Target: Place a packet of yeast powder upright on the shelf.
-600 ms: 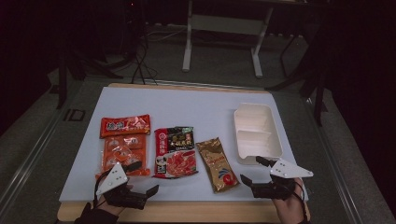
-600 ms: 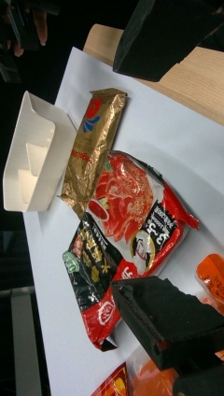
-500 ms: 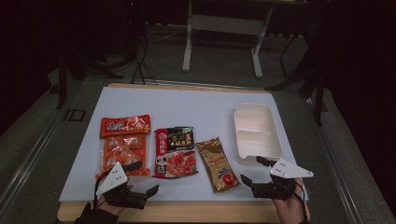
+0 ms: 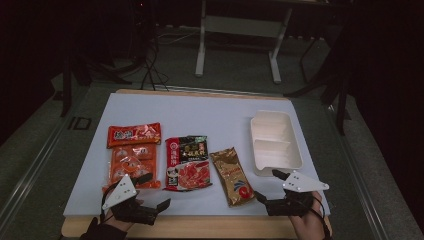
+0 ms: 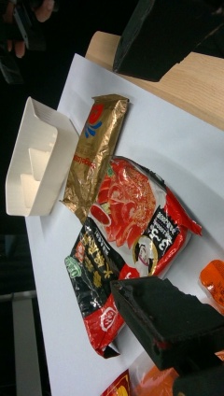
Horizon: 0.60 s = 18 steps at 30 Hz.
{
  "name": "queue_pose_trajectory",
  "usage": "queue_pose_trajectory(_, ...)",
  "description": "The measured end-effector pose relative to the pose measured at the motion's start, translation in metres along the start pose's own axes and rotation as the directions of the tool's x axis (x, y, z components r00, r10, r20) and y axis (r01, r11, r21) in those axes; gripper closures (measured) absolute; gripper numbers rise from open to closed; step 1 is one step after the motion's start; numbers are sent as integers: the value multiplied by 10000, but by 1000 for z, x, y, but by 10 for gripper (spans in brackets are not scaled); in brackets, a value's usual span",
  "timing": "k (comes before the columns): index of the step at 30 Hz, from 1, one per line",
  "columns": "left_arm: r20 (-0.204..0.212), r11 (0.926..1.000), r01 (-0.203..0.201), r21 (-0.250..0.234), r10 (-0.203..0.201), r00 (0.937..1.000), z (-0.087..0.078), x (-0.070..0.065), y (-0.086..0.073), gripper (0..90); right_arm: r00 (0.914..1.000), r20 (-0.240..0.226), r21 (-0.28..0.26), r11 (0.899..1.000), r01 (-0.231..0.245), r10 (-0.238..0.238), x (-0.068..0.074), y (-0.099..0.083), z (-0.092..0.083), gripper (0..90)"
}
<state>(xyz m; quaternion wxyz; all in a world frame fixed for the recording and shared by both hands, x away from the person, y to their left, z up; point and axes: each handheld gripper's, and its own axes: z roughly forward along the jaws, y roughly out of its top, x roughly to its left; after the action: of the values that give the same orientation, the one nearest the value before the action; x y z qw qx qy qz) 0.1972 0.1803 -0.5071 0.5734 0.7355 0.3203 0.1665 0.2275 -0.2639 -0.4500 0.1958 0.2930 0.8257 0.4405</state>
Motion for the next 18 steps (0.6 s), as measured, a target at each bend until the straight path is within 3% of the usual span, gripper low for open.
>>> queue_pose_trajectory(2, 12, 10000, 4, -22, -4, 10000, 0, 0, 0, 5, 9999, -76, 60, 10000, 69, -68, 2, 1, 2, 109)
queue_pose_trajectory(3, -1, 10000, 0, -33, 0, 10000, 1, 0, -1, 6, 9997, 218, 145, 9999, 89, -92, 2, 4, 2, 112)
queue_pose_trajectory(5, 1, 10000, 11, -21, -11, 10000, 1, 1, -1, 5, 9998, 208, 292, 9996, -15, 9, 2, 5, 2, 128)
queue_pose_trajectory(6, -18, 10000, 19, -17, -19, 10000, 2, 2, -1, 5, 9997, 111, 254, 9994, -232, 229, 0, 6, 2, 132)
queue_pose_trajectory(9, -16, 9999, 95, -36, -95, 10000, 2, 2, -1, 5, 9997, -57, 202, 9995, -242, 244, 0, 8, 2, 134)
queue_pose_trajectory(18, 63, 10000, 51, -34, -51, 10000, 2, 1, -1, 5, 9991, -420, -132, 9999, 89, -94, 6, 20, 0, 119)
